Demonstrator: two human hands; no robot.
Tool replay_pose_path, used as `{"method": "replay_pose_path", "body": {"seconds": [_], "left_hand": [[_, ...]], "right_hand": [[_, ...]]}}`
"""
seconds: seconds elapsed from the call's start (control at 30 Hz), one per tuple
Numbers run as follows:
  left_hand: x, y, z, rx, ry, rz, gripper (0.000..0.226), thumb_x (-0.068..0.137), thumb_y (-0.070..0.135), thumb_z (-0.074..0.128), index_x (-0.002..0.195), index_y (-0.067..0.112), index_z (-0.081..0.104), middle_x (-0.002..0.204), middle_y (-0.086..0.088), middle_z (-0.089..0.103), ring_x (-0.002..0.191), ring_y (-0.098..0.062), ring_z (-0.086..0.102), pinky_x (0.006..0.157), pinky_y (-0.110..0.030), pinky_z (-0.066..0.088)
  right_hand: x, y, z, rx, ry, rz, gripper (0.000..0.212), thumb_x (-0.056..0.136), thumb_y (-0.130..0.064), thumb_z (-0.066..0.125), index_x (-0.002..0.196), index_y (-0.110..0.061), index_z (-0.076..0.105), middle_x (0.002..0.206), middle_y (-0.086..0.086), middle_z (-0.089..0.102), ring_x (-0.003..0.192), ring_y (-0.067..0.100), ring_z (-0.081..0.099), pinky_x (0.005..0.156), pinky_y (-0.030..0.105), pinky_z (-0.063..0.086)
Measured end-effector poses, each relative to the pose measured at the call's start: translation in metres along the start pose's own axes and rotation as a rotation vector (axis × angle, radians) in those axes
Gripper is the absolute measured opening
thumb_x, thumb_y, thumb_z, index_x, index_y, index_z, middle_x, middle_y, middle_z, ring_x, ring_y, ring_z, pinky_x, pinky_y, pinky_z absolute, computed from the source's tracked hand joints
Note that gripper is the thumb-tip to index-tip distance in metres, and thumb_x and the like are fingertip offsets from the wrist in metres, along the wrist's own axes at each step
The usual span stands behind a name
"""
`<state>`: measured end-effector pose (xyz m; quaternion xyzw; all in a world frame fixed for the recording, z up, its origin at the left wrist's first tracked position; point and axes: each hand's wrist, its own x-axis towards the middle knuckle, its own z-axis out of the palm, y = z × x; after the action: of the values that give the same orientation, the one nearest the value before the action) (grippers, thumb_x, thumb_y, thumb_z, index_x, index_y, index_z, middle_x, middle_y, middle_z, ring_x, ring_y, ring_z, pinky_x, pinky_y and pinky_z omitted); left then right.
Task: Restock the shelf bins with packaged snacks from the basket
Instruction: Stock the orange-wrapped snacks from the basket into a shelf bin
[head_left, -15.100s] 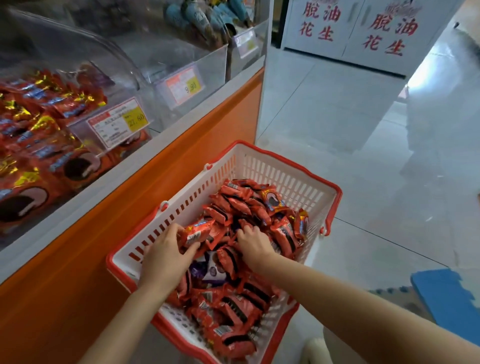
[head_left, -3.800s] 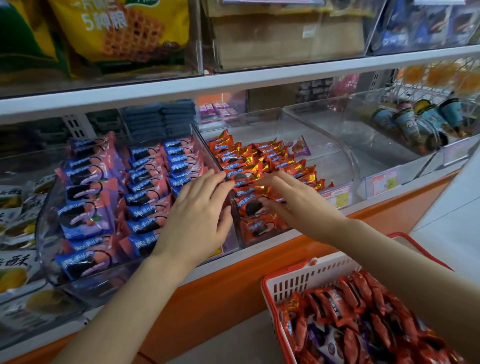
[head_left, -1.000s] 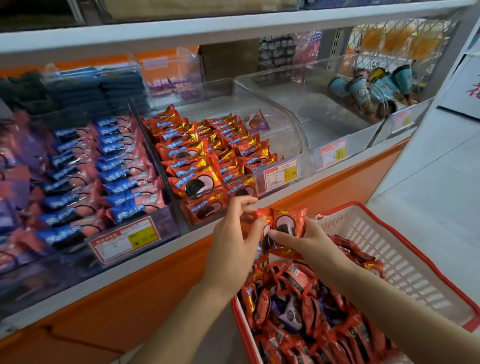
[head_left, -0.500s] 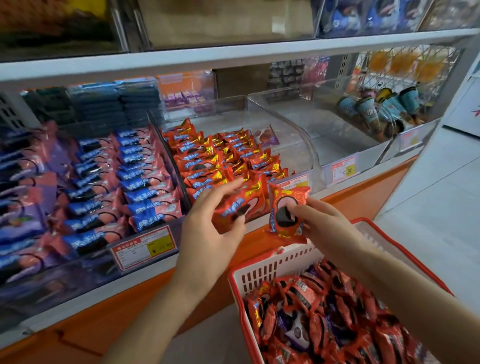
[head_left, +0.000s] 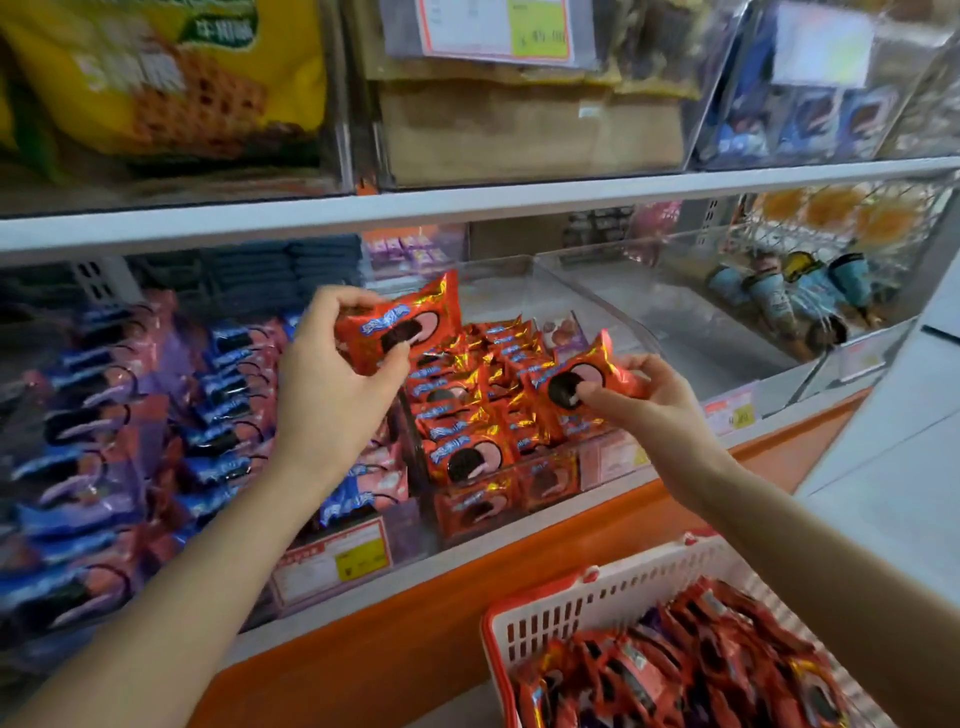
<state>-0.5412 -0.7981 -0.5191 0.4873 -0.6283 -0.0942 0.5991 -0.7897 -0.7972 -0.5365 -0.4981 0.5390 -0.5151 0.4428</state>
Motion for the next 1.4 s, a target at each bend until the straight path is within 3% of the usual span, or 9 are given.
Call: {"method": "replay_pose_path", "body": {"seconds": [0.17, 0.23, 0.37, 0.47, 0.73, 0.87, 1.0, 1.27, 1.4], "left_hand": [[0.022, -0.024, 0.003, 0.095, 0.004, -0.047, 0.034, 0.078, 0.004, 0.073, 0.098, 0.021, 0.051, 0.087, 0.023, 0.054, 0.073, 0.018, 0.052, 0.064, 0.001, 0.032], [0.027, -0.032, 0.005, 0.111, 0.01, -0.081, 0.034, 0.078, 0.003, 0.072, 0.098, 0.021, 0.051, 0.086, 0.018, 0.055, 0.069, 0.013, 0.052, 0.061, 0.0, 0.032], [0.03, -0.043, 0.008, 0.095, 0.062, -0.125, 0.033, 0.079, 0.002, 0.071, 0.098, 0.021, 0.051, 0.091, 0.01, 0.057, 0.076, 0.007, 0.052, 0.068, -0.002, 0.033], [0.028, -0.042, 0.008, 0.089, 0.062, -0.142, 0.033, 0.08, 0.003, 0.07, 0.099, 0.023, 0.051, 0.092, 0.011, 0.057, 0.075, 0.006, 0.054, 0.067, -0.001, 0.034], [0.028, -0.044, 0.008, 0.086, 0.038, -0.168, 0.035, 0.081, 0.004, 0.069, 0.102, 0.026, 0.052, 0.098, 0.016, 0.058, 0.078, -0.005, 0.055, 0.07, -0.008, 0.039], [0.029, -0.044, 0.009, 0.1, 0.027, -0.157, 0.035, 0.081, 0.004, 0.068, 0.104, 0.026, 0.052, 0.102, 0.01, 0.06, 0.093, -0.005, 0.058, 0.08, -0.009, 0.04], [0.027, -0.042, 0.009, 0.154, -0.009, -0.083, 0.036, 0.08, 0.001, 0.069, 0.103, 0.024, 0.052, 0.1, 0.016, 0.055, 0.085, 0.011, 0.052, 0.073, -0.001, 0.035], [0.028, -0.038, 0.007, 0.154, -0.038, -0.094, 0.036, 0.082, 0.003, 0.068, 0.104, 0.025, 0.051, 0.102, 0.023, 0.052, 0.079, 0.014, 0.05, 0.07, -0.001, 0.036], [0.029, -0.036, 0.008, 0.119, -0.034, -0.135, 0.04, 0.082, 0.005, 0.069, 0.107, 0.028, 0.049, 0.101, 0.023, 0.054, 0.077, 0.0, 0.056, 0.071, -0.012, 0.043]], "right_hand": [[0.055, 0.002, 0.027, -0.105, -0.007, -0.074, 0.027, 0.08, -0.003, 0.072, 0.102, -0.011, 0.058, 0.094, 0.003, 0.065, 0.085, 0.016, 0.065, 0.077, 0.025, 0.053], [0.082, 0.005, 0.042, -0.222, -0.025, -0.082, 0.022, 0.077, -0.002, 0.074, 0.093, -0.011, 0.063, 0.089, 0.003, 0.066, 0.08, 0.015, 0.062, 0.072, 0.022, 0.051], [0.137, 0.018, 0.069, -0.433, 0.01, -0.07, 0.043, 0.072, -0.019, 0.081, 0.108, -0.003, 0.064, 0.104, 0.012, 0.068, 0.098, 0.027, 0.065, 0.086, 0.04, 0.053], [0.161, 0.017, 0.084, -0.526, 0.044, -0.081, 0.046, 0.076, -0.027, 0.077, 0.113, -0.005, 0.062, 0.107, 0.012, 0.067, 0.102, 0.027, 0.062, 0.084, 0.033, 0.049], [0.2, 0.003, 0.111, -0.655, -0.074, -0.113, 0.047, 0.086, -0.021, 0.068, 0.123, -0.003, 0.046, 0.119, 0.017, 0.059, 0.111, 0.031, 0.055, 0.095, 0.04, 0.045], [0.207, 0.005, 0.123, -0.686, -0.119, -0.104, 0.043, 0.088, -0.016, 0.066, 0.125, -0.004, 0.047, 0.122, 0.017, 0.058, 0.112, 0.031, 0.055, 0.092, 0.036, 0.047], [0.213, 0.012, 0.129, -0.721, -0.083, -0.11, 0.043, 0.09, -0.02, 0.064, 0.125, -0.004, 0.047, 0.121, 0.016, 0.058, 0.112, 0.03, 0.054, 0.086, 0.033, 0.044], [0.212, 0.014, 0.125, -0.8, -0.007, -0.249, 0.044, 0.086, -0.022, 0.069, 0.12, -0.006, 0.046, 0.12, 0.016, 0.054, 0.11, 0.031, 0.055, 0.088, 0.039, 0.046], [0.211, 0.019, 0.121, -0.794, -0.078, -0.273, 0.037, 0.089, -0.028, 0.064, 0.119, -0.008, 0.053, 0.115, 0.013, 0.062, 0.102, 0.027, 0.06, 0.08, 0.031, 0.047]]}}
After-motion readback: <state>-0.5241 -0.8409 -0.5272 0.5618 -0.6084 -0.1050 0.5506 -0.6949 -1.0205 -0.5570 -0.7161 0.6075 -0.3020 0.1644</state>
